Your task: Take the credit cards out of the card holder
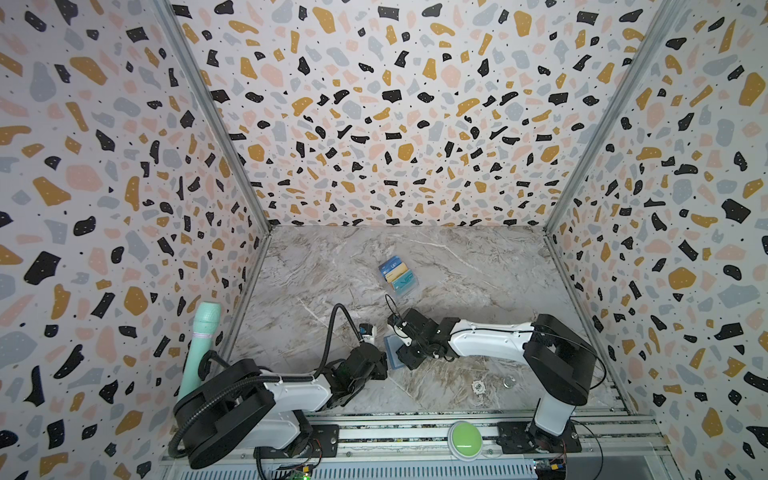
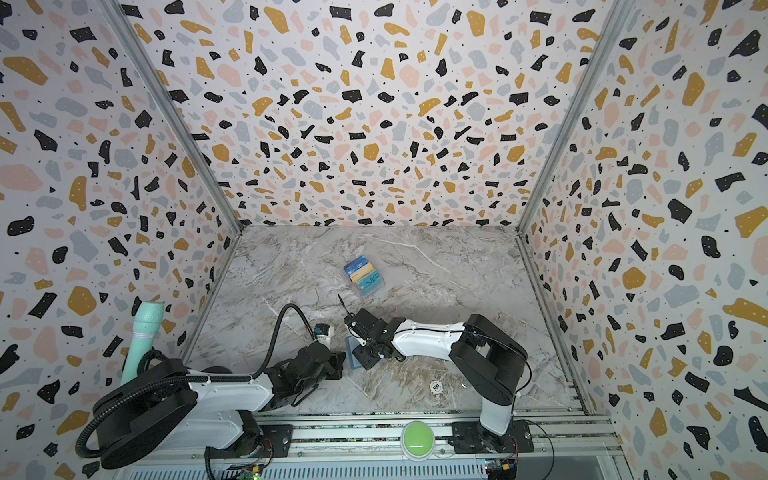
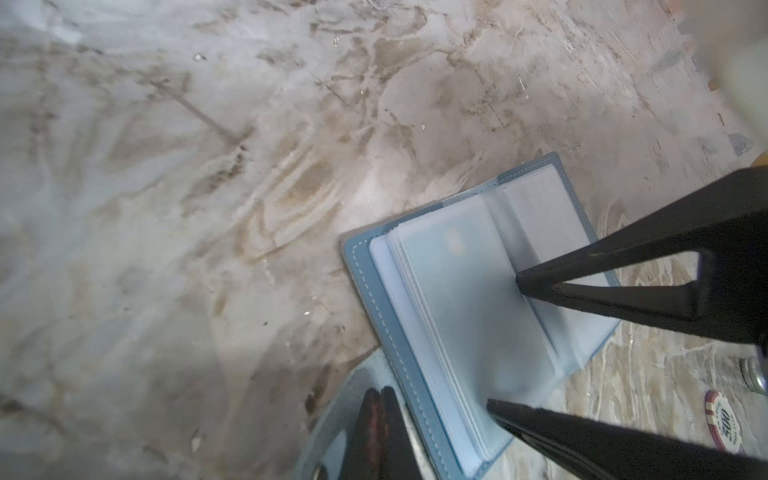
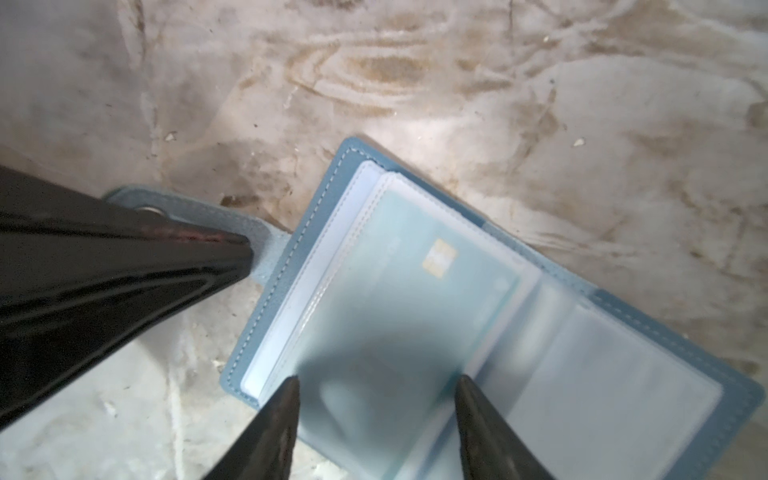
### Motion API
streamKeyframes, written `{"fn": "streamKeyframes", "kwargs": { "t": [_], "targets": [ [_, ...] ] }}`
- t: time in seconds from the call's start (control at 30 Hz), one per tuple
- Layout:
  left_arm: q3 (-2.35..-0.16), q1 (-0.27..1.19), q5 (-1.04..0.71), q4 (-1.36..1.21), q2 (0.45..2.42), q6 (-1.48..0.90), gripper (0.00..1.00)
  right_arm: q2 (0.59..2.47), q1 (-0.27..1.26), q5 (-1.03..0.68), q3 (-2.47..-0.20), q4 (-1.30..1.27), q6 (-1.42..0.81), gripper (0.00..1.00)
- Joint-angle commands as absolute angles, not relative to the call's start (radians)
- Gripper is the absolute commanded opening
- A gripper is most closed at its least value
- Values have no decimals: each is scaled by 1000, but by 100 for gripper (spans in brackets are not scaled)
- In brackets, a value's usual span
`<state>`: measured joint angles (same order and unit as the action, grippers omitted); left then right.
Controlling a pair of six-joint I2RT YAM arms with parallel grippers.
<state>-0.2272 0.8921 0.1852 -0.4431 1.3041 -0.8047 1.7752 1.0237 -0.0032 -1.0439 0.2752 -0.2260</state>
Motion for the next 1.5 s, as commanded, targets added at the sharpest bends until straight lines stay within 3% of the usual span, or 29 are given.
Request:
{"fn": "streamKeyframes", "kwargs": {
  "t": [0.0,0.5,0.83,1.1,1.47],
  "targets": [
    [-241,894,192,-425,1324,-796,0,1767,1031,-9,-1056,318,-217,67],
    [-238,894,185,-433,1334,-795,0,1755,1036,-56,-1040,288,-209,71],
    [-236,893,189,-422,1323,-796,0,1785,1043,30,-1056,330,-219,64],
    [-233,894,189,-419,1322,-797,0,1753,1048,-14,-1046,302,-219,72],
    [-226,894,192,-420,1315,-797,0,1775,1050,-5,-1057,306,-225,72]
  ]
}}
